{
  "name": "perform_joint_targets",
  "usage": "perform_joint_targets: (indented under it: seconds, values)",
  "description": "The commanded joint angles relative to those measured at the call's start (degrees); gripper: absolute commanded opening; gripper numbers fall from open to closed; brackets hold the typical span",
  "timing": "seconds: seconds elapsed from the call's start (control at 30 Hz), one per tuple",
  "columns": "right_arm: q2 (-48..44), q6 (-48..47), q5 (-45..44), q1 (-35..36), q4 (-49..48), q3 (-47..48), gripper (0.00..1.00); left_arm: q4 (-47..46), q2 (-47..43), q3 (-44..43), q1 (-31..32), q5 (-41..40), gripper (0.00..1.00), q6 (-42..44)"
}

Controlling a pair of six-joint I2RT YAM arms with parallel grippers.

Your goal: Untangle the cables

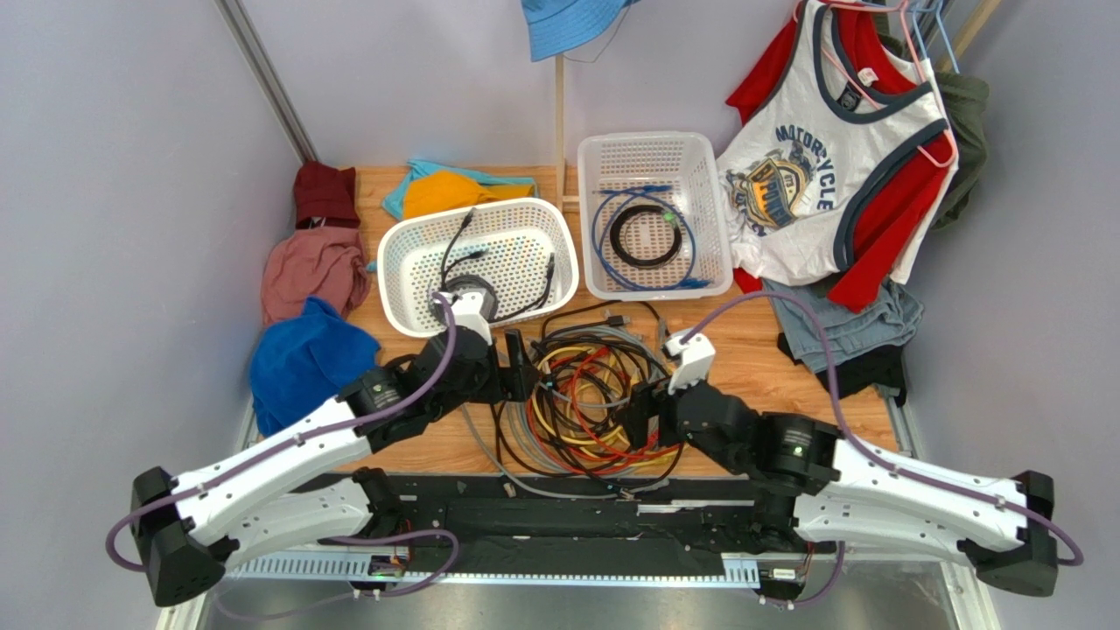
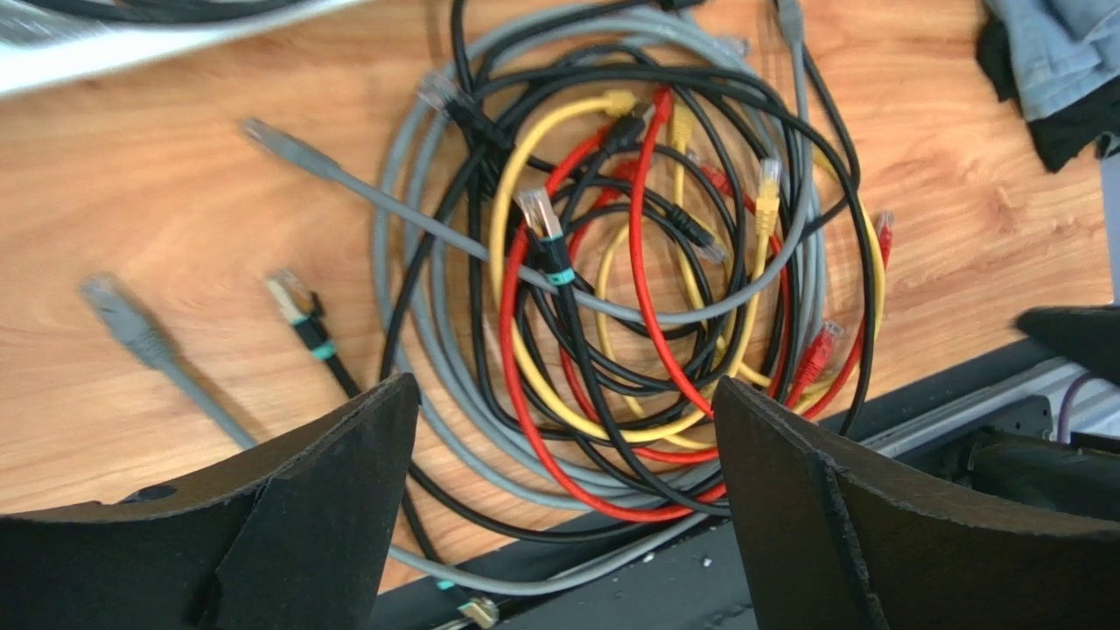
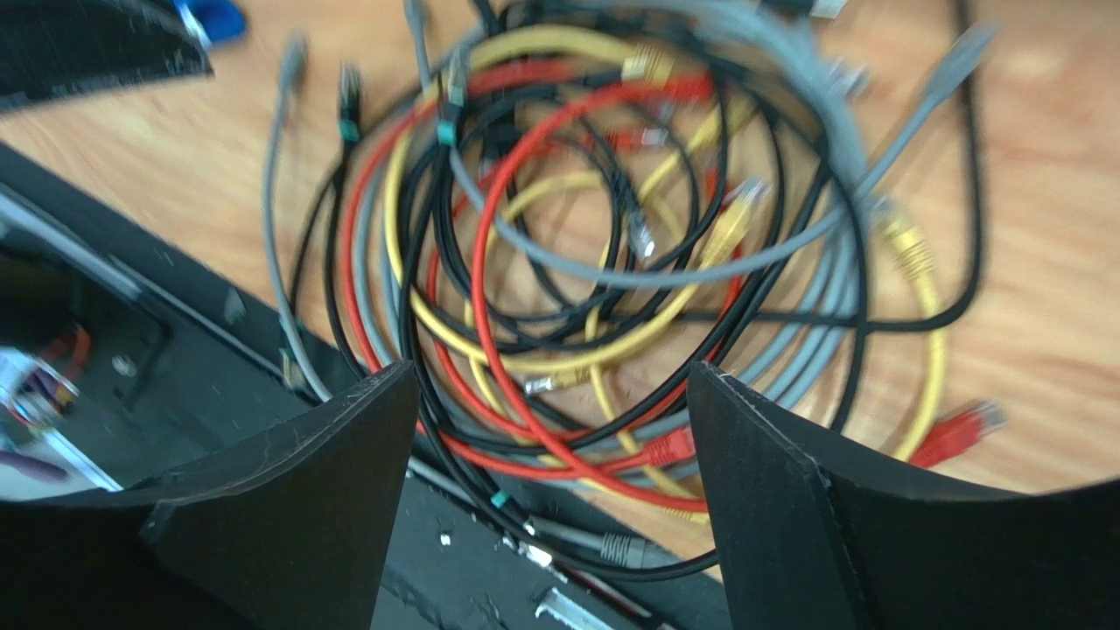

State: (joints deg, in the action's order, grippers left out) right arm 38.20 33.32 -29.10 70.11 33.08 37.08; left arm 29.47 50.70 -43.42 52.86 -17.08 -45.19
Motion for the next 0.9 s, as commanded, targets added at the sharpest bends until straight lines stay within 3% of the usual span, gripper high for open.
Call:
perform_joint_targets:
  seconds: [0.0, 0.17, 0.4, 0.6, 0.63, 0.7, 0.73, 0.87]
  values:
    - [4.77, 3.15, 6.60, 0.29, -7.06, -1.13, 0.78, -7.40, 5.80, 2.37, 2.23, 4.34, 0.87, -4.82]
    - [5.93, 3.68, 7.48, 0.38, -6.98, -1.83, 0.76, -14.70, 11.60, 2.47, 6.28, 5.22, 0.80, -5.26]
    - [0.75, 5.17, 6.52, 0.29, -4.52, -3.77, 0.75, -16.64, 22.85, 0.44, 7.17, 4.08, 0.78, -6.66]
    - [-2.68, 5.44, 5.46, 0.29, -2.93, -5.09, 0.75, -13.39, 27.25, -0.79, 7.26, 1.26, 0.68, -8.51]
    - [-2.86, 5.44, 5.29, 0.29, -2.85, -5.09, 0.74, -13.83, 27.61, -0.88, 7.26, 1.26, 0.48, -8.34]
    - [-2.86, 5.26, 5.20, 0.29, -2.85, -4.91, 0.74, -13.83, 28.49, -1.23, 7.26, 1.26, 0.23, -8.07]
    - [-2.78, 5.18, 5.28, 0.29, -2.76, -4.83, 0.74, -13.48, 28.49, -1.40, 7.26, 1.17, 0.04, -7.90]
    - [-2.34, 5.00, 5.28, 0.29, -2.23, -4.04, 0.73, -10.06, 24.21, -3.07, 7.26, -0.75, 0.00, -5.54]
